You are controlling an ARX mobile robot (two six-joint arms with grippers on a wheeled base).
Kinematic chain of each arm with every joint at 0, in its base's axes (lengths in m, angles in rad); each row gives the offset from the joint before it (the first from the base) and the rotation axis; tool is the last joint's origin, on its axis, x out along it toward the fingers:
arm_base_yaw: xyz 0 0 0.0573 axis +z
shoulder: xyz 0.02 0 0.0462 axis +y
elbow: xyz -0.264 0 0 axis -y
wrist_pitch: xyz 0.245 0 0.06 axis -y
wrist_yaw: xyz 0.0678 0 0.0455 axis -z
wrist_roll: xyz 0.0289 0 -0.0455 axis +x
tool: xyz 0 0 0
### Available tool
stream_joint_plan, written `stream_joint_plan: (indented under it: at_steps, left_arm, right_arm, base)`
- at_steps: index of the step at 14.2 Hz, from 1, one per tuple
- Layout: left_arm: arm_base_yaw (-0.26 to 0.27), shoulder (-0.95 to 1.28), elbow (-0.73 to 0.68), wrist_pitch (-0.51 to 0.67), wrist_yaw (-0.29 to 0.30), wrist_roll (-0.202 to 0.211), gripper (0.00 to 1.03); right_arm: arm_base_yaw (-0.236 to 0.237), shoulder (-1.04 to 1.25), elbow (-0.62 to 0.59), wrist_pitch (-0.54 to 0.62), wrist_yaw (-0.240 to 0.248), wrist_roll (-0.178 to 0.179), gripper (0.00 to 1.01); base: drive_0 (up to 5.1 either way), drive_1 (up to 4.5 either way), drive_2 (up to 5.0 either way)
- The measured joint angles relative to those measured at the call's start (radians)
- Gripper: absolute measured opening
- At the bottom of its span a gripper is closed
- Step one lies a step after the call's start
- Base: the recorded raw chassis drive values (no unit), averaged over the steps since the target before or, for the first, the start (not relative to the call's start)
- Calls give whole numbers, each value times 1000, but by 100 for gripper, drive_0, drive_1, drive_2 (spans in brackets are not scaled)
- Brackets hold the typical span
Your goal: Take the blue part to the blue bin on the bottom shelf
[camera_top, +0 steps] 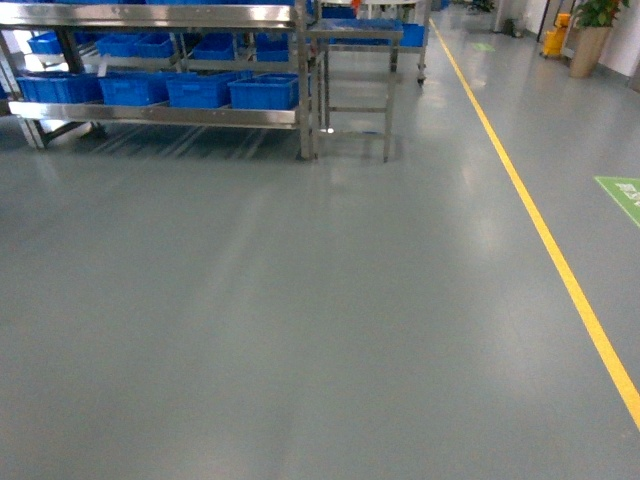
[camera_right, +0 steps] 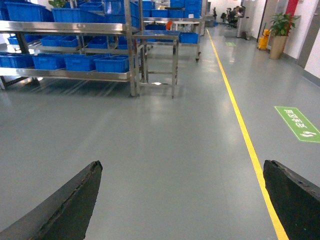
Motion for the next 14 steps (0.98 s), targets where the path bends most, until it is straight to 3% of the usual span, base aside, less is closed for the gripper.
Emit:
stream_joint_plan:
  at_steps: [5,14]
  left_arm:
    - [0,0,0,0,0,0,44]
    - [-1,0,0,4,0,0,44]
  right_arm:
    - [0,0,0,0,0,0,98]
    - [0,0,0,0,1,0,98]
  base:
    - [-163,-163,-163]
    - [-34,-34,-34]
